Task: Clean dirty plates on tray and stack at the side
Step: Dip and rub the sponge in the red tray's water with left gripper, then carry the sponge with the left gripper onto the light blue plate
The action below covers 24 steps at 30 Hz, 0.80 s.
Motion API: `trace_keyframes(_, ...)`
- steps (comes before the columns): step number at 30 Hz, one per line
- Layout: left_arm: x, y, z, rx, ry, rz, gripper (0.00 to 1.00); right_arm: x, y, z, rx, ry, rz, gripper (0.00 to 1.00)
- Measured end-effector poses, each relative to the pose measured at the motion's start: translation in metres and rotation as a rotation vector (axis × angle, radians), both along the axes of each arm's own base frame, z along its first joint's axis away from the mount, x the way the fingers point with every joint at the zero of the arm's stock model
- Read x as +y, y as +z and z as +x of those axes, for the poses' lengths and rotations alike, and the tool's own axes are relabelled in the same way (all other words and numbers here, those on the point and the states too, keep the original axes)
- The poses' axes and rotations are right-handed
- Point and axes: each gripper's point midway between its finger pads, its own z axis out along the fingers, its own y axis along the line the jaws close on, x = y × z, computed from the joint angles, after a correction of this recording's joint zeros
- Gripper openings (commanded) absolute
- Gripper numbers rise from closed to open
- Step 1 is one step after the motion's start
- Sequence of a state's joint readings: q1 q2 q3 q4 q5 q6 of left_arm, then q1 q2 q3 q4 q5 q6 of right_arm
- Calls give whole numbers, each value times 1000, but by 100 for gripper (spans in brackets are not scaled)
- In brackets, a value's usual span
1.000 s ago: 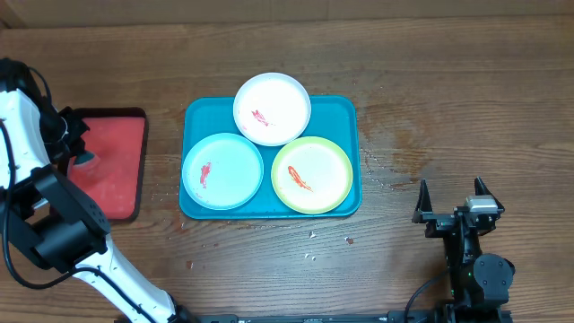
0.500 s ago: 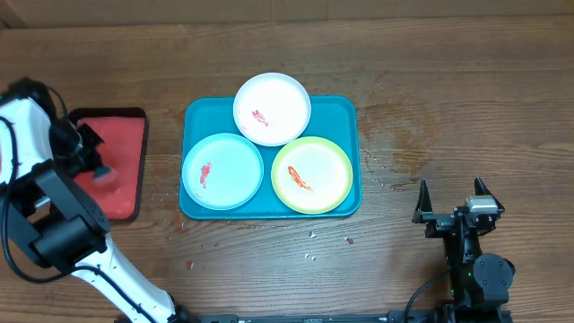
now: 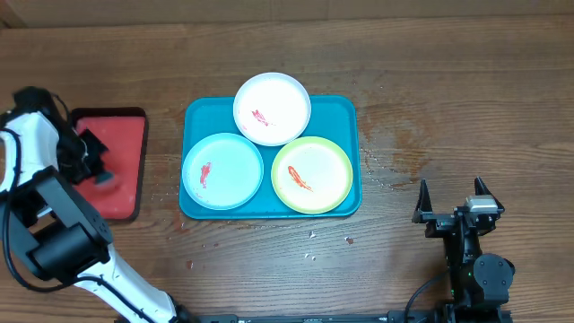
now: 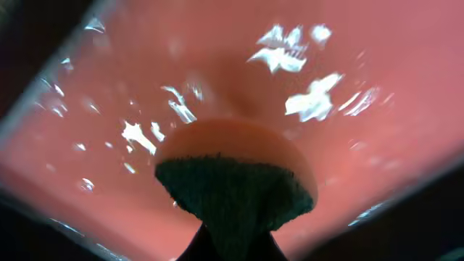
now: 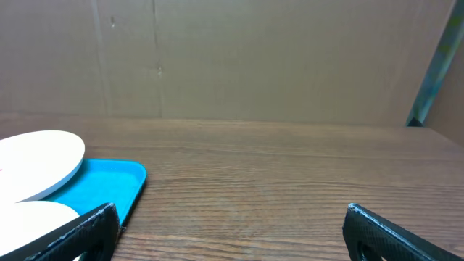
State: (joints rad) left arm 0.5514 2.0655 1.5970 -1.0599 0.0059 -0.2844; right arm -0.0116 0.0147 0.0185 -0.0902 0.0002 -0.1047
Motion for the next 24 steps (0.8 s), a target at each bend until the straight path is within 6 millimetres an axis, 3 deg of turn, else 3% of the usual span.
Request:
trace_keyframes(3, -4, 4, -8, 37, -8, -20, 4, 0, 0, 0, 0, 0, 0, 100)
trace_keyframes(6, -6, 23, -11, 61, -15, -37, 4, 0, 0, 0, 0, 0, 0, 100)
trace_keyframes(11, -17, 93, 13, -68, -62, -93, 4, 0, 0, 0, 0, 0, -1, 100)
trace_keyframes(17, -67, 149, 15, -194, -196, -156, 4, 0, 0, 0, 0, 0, 0, 100)
trace_keyframes(20, -101, 154, 16, -187, -296, -190, 4, 0, 0, 0, 0, 0, -1, 100)
trace_keyframes(24, -156, 127, 17, -122, -450, -249, 4, 0, 0, 0, 0, 0, 0, 100)
